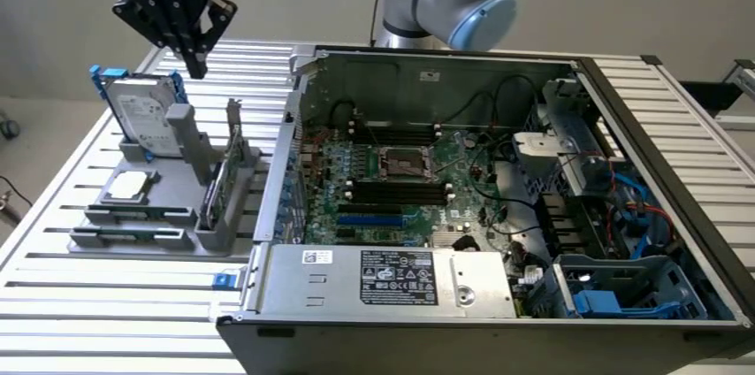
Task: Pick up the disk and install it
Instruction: 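Reach for the disk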
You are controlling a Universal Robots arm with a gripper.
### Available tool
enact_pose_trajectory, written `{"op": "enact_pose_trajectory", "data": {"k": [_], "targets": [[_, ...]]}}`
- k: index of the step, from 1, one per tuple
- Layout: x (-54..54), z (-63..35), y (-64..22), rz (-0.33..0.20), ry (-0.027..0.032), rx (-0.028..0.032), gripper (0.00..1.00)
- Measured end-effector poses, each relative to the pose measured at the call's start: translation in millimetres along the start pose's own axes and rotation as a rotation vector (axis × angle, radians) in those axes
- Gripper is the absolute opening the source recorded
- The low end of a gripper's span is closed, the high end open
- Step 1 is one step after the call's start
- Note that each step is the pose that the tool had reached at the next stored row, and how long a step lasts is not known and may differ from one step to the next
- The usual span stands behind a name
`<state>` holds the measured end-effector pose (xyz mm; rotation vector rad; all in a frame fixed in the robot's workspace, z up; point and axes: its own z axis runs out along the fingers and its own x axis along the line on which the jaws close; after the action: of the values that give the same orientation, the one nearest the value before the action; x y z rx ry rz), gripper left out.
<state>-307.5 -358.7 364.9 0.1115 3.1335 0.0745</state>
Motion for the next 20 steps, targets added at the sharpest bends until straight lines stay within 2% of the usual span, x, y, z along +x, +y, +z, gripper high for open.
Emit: {"op": "enact_pose_trajectory", "data": {"k": [20], "targets": [[93.3, 11.5, 30.3, 0.000, 0.0000, 0.0000, 0.11]]}}
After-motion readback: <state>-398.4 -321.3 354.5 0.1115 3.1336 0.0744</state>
